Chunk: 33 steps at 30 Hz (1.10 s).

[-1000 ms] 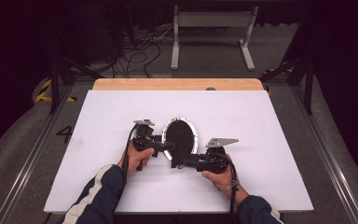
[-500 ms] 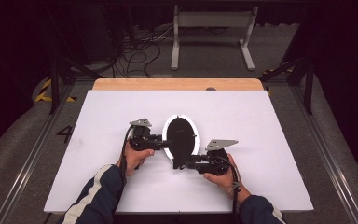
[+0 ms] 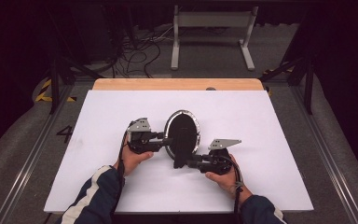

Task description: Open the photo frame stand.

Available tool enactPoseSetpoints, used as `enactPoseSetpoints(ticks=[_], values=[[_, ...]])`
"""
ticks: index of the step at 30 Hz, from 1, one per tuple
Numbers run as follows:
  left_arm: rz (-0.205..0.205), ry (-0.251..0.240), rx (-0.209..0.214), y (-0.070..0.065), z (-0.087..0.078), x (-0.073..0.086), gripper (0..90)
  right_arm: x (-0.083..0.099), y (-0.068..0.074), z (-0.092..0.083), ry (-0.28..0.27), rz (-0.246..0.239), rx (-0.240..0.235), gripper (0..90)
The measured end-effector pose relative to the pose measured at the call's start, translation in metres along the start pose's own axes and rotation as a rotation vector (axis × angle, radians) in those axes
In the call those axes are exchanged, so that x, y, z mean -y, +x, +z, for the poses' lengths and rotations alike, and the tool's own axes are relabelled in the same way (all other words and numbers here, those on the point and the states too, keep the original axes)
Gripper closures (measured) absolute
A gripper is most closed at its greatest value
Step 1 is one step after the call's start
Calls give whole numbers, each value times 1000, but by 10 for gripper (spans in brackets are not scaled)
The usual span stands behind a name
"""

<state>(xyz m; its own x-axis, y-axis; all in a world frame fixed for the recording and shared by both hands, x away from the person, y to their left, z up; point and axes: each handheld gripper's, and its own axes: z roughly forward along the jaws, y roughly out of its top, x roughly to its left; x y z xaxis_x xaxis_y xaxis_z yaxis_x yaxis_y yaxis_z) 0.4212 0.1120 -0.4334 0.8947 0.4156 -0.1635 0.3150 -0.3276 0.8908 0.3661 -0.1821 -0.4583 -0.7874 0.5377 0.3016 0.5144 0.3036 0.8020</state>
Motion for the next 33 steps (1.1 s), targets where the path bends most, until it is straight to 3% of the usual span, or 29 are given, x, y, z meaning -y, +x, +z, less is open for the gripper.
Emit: enactPoseSetpoints(ticks=[4,6,14,16,21,23,28,31,33], values=[[68,0,-18,-9,-5,0,644,1,2,-4,1,-13,-19,720],[83,4,-18,-12,-7,1,655,1,3,-5,0,-16,-29,730],[87,8,12,-15,-15,8,686,-4,10,-2,-7,-39,-22,722],[111,19,28,-17,-15,8,698,-5,10,0,-3,-43,-17,732],[145,66,25,-22,-10,9,672,-5,12,0,0,-55,-5,744],[192,115,9,-30,-1,11,653,-5,12,0,3,-64,-4,747],[204,122,-4,-33,1,10,647,-4,12,-1,3,-76,3,751],[243,118,-67,-37,2,8,659,-5,14,-2,4,-90,15,755],[252,115,-80,-36,2,6,696,-5,14,-2,3,-92,13,758]])
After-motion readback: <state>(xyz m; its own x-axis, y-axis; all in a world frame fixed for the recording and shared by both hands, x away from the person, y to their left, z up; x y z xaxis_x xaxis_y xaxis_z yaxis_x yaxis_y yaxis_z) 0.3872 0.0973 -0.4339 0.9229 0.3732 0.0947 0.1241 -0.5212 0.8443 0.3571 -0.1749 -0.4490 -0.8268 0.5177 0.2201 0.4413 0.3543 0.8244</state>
